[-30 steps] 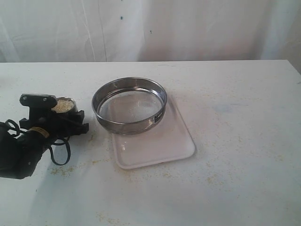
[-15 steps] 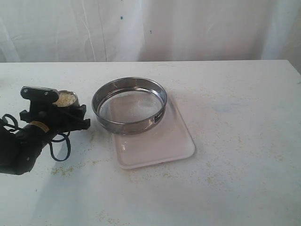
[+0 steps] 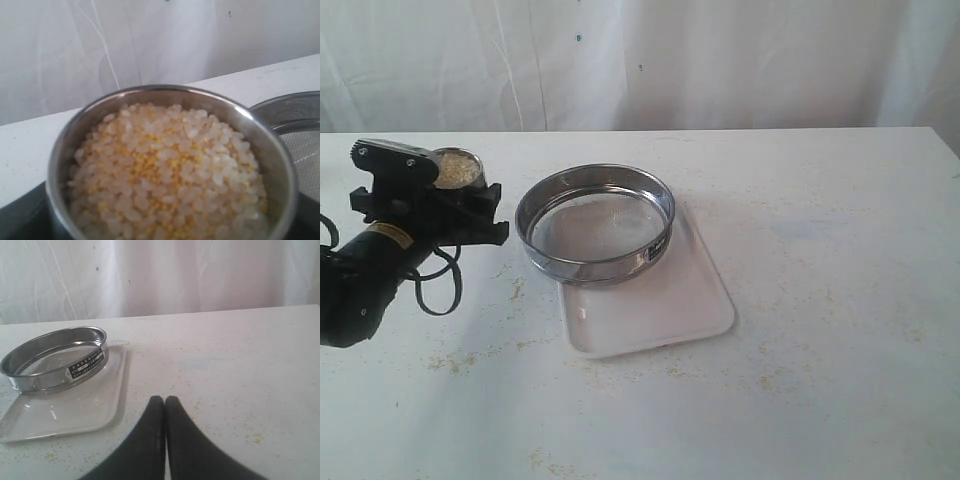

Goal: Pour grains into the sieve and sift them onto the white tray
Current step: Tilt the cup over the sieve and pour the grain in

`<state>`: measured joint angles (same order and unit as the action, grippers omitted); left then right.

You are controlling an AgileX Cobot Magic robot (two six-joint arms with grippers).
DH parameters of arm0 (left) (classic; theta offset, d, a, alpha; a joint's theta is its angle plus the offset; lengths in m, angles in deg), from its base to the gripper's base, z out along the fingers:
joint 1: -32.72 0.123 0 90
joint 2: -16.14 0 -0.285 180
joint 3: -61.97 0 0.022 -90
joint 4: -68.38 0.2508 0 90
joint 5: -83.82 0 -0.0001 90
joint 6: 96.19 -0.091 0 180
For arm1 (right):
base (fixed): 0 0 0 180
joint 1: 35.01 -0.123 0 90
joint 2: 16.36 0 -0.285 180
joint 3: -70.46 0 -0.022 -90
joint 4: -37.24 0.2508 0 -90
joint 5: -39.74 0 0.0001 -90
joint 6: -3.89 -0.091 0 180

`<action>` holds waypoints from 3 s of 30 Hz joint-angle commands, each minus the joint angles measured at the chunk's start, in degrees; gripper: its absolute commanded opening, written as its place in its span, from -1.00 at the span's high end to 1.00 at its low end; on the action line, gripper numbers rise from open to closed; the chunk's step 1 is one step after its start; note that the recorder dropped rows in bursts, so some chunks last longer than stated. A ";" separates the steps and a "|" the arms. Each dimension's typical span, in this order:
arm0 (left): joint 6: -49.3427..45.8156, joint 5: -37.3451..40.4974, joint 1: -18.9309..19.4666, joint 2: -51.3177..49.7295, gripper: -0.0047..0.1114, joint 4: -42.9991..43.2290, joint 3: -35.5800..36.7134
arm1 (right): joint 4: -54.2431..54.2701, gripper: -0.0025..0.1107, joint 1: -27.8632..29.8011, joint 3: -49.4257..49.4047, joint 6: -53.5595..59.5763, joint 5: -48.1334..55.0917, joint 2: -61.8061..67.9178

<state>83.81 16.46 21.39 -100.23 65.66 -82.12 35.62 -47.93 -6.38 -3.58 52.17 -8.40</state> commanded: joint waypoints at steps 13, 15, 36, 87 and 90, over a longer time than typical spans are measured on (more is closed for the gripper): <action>-11.78 20.09 -5.37 3.28 0.92 3.69 -11.71 | -0.14 0.96 0.37 -0.37 -0.23 0.06 -0.17; -14.30 24.29 -6.02 3.28 0.92 4.60 -13.76 | -0.14 0.96 0.37 -0.37 -0.23 0.06 -0.17; -44.42 50.49 -10.00 -4.78 0.92 6.90 -33.05 | -0.14 0.96 0.37 -0.37 -0.23 0.06 -0.17; -118.83 50.70 -15.22 -8.04 0.92 1.36 -39.44 | -0.03 0.96 0.37 -0.37 -1.49 0.16 -0.17; -121.05 48.51 -15.75 -8.04 0.92 -0.07 -39.44 | -0.03 0.96 0.37 -0.37 -1.49 0.16 -0.17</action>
<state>-28.38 67.99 6.26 -108.96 67.49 -121.26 35.62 -47.93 -6.38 -4.93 52.17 -8.40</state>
